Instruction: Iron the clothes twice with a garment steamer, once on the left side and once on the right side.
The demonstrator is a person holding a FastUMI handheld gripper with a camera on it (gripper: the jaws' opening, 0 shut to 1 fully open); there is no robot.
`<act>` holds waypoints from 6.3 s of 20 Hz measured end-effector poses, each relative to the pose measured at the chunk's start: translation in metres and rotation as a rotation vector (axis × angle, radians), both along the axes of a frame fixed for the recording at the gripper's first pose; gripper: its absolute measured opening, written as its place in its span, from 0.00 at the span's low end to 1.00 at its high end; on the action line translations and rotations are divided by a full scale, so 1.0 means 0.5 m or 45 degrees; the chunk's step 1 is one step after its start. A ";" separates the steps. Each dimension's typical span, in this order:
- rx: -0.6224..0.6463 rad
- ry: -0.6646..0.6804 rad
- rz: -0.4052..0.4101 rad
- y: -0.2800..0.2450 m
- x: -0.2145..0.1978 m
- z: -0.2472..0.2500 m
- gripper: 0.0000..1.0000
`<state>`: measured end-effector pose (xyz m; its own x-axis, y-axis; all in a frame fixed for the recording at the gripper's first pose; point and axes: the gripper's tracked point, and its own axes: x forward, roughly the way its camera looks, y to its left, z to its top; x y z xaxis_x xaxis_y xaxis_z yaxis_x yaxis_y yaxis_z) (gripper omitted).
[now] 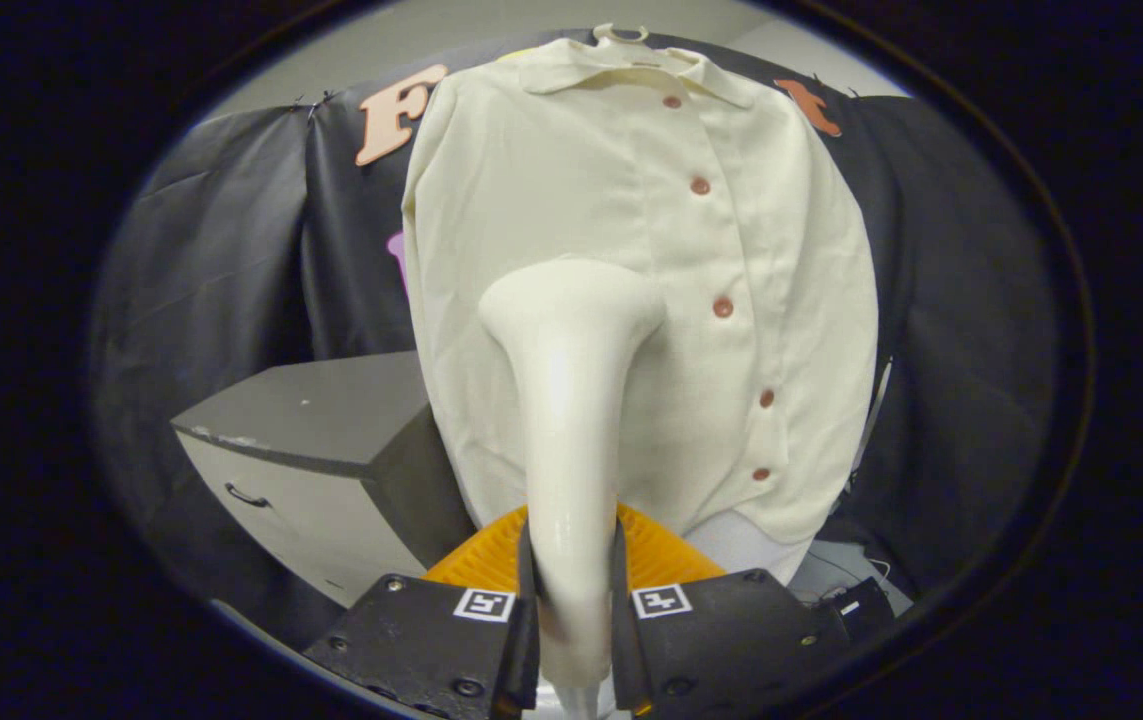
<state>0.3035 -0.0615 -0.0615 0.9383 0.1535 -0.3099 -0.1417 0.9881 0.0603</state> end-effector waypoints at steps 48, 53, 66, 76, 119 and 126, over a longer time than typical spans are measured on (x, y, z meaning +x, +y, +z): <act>-0.055 -0.099 0.131 -0.160 -0.145 0.348 0.23; -0.036 -0.134 0.000 -0.277 -0.042 0.436 0.23; -0.075 -0.050 -0.089 -0.388 0.151 0.432 0.23; -0.093 0.064 -0.097 -0.414 0.127 0.260 0.23; -0.046 0.627 -0.131 -0.448 -0.020 -0.440 0.24; -0.031 0.650 -0.188 -0.416 -0.101 -0.451 0.24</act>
